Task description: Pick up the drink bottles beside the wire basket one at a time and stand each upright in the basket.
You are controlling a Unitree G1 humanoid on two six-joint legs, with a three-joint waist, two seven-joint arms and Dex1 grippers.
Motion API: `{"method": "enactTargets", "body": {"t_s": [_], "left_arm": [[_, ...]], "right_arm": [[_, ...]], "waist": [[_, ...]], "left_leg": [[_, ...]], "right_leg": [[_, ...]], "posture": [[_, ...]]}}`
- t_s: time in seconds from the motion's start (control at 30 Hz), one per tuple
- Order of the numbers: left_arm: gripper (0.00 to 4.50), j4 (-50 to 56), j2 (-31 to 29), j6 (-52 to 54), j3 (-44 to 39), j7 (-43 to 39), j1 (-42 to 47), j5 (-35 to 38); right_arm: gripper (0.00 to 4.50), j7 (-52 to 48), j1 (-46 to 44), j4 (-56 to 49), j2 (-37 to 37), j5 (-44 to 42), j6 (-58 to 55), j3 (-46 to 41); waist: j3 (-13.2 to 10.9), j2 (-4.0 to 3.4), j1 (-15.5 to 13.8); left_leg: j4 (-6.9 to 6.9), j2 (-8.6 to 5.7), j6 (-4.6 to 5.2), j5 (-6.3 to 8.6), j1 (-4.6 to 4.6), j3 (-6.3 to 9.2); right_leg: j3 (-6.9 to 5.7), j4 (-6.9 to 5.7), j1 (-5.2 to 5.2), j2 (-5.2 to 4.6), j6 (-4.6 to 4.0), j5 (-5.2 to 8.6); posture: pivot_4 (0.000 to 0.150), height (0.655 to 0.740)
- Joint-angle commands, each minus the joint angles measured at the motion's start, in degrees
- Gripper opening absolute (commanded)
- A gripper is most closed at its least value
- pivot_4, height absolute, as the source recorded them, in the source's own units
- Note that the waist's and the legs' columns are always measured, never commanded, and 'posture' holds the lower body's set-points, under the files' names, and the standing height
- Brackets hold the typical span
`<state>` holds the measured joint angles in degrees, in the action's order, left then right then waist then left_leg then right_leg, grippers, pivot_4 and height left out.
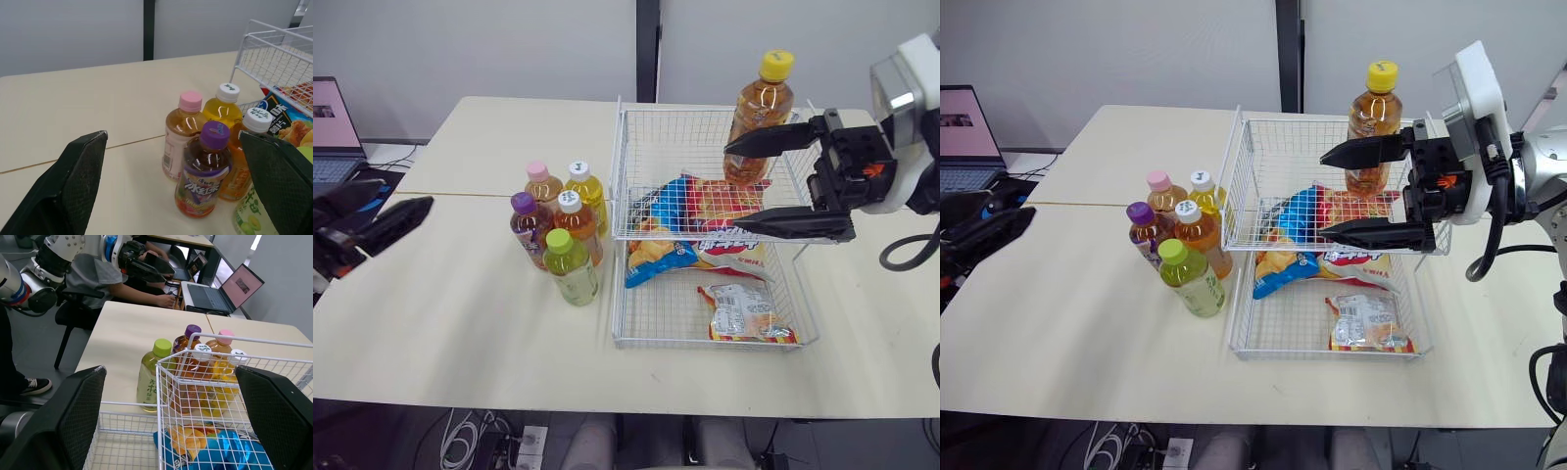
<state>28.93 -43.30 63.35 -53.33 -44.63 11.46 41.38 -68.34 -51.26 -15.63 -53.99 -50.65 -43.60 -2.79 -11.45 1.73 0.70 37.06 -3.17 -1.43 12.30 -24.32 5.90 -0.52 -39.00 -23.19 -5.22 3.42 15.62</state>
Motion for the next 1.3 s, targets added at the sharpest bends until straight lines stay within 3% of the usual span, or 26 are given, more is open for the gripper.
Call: {"method": "enactTargets", "body": {"t_s": [0.03, 0.2, 0.37, 0.63, 1.2, 1.3], "left_arm": [[4.47, 6.09, 3.91, -2.78, 6.57, 9.51, 0.43, -1.44], [4.47, 7.56, 11.27, -7.30, 15.20, 20.44, 3.19, -4.81], [4.47, 5.50, 14.59, -10.31, 21.75, 28.08, 4.42, -9.40], [4.47, 2.92, 15.91, -13.17, 28.49, 30.36, 6.48, -10.73], [4.47, -4.10, 12.00, -17.12, 34.37, 26.83, 9.66, -12.64], [3.94, -4.84, 12.28, -17.39, 34.49, 26.74, 10.01, -12.60]], "right_arm": [[4.50, -1.02, -1.87, -0.25, 0.12, 0.69, 0.64, -0.72], [4.50, -1.16, -2.11, -0.34, -0.01, 0.84, 0.13, -1.02], [4.50, -1.01, -2.18, -0.69, -0.58, 0.71, -0.62, -1.50], [4.50, -0.60, -2.03, -1.35, -0.88, 0.25, -1.35, -2.17], [4.50, -0.35, -1.53, -2.28, -1.16, -0.46, -2.16, -3.02], [4.50, -0.29, -1.51, -2.24, -1.18, -0.38, -2.15, -3.01]], "waist": [[0.02, 0.03, -0.15], [0.03, 0.04, -0.48], [0.04, 0.03, -0.40], [0.04, 0.04, -0.55], [0.04, 0.04, -0.50], [0.04, 0.04, -0.44]], "left_leg": [[-0.01, 0.02, 0.00, 0.00, 0.00, 0.01], [-0.01, 0.00, 0.00, 0.00, 0.01, -0.07], [-0.02, 0.01, 0.00, 0.00, 0.03, -0.13], [-0.01, 0.01, 0.00, 0.00, 0.02, -0.11], [-0.03, 0.00, 0.00, 0.00, 0.02, -0.11], [-0.03, 0.01, 0.00, 0.00, 0.02, -0.12]], "right_leg": [[-0.01, 0.00, 0.00, 0.02, -0.04, -0.02], [0.04, -0.02, -0.01, 0.02, -0.03, -0.04], [0.07, -0.02, -0.02, 0.05, -0.04, -0.04], [0.04, -0.01, -0.01, 0.06, -0.04, -0.04], [0.04, 0.00, -0.01, 0.06, -0.03, -0.04], [0.06, 0.00, -0.01, 0.06, -0.04, -0.04]], "posture": [[0.150, 0.7400], [0.150, 0.7400], [0.150, 0.7400], [0.150, 0.7400], [0.150, 0.7400], [0.150, 0.7400]]}}
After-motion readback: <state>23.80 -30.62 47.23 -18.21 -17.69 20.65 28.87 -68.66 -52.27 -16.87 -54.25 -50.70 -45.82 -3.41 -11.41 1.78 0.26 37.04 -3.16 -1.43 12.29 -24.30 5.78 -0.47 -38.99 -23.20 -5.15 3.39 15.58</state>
